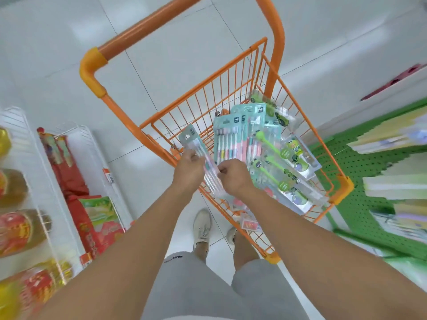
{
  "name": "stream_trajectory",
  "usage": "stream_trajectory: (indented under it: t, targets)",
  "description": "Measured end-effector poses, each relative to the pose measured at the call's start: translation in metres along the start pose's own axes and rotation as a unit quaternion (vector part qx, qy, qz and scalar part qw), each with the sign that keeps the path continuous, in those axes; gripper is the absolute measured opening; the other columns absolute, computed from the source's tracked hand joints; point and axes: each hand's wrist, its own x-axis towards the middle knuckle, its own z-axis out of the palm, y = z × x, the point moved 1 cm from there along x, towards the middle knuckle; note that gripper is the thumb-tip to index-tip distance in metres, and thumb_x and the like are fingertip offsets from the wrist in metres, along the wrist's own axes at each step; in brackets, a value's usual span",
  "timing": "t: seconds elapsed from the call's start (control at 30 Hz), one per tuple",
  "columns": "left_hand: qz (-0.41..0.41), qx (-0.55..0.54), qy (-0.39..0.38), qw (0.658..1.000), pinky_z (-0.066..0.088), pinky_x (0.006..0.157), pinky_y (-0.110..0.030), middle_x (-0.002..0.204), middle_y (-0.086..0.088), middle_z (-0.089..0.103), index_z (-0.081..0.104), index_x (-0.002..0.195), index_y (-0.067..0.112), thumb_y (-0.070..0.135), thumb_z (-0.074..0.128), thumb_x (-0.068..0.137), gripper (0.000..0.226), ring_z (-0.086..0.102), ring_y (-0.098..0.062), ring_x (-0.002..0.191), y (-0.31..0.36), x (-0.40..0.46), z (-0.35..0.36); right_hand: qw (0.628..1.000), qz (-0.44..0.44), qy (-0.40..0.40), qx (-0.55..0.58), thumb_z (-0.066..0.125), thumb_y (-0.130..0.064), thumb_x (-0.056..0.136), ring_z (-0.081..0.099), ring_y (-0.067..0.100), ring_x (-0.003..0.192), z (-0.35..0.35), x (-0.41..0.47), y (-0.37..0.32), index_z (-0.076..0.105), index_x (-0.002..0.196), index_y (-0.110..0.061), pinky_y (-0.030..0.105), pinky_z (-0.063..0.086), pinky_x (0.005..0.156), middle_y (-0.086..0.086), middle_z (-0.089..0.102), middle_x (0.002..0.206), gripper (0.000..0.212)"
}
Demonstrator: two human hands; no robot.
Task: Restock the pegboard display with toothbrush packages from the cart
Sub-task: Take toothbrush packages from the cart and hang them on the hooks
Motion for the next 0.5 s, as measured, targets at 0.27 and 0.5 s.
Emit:
stream_trajectory:
  t: [0.27, 0.5]
  targets:
    - [0.069, -0.152, -0.022, 0.986, 0.062, 0.075, -0.034, 0.102, -0.002, 0.076, 0.065, 0.114, 0.014, 0.026, 0.089, 0.074, 0.048, 0.075, -0.015, 0.086, 0.027, -0.009, 0.006, 0.917, 0.046, -0.075, 0.389, 0.059, -0.001, 0.098, 0.076, 0.022, 0.085, -0.097, -0.043, -0.002, 0.074, 0.101, -0.007, 0.031, 0.062, 0.076, 0.013, 0.077, 0.096, 0.016]
    - [0.220, 0.038, 0.165, 0.961, 0.050, 0.064, -0.016, 0.088, 0.015, 0.069, 0.068, 0.105, 0.022, 0.024, 0.079, 0.085, 0.023, 0.067, -0.001, 0.081, 0.034, -0.022, -0.037, 0.994, 0.090, 0.051, 0.047, 0.073, -0.025, 0.092, 0.060, 0.033, 0.110, -0.054, 0.028, -0.013, 0.055, 0.120, 0.004, 0.033, 0.043, 0.081, 0.019, 0.060, 0.121, 0.044]
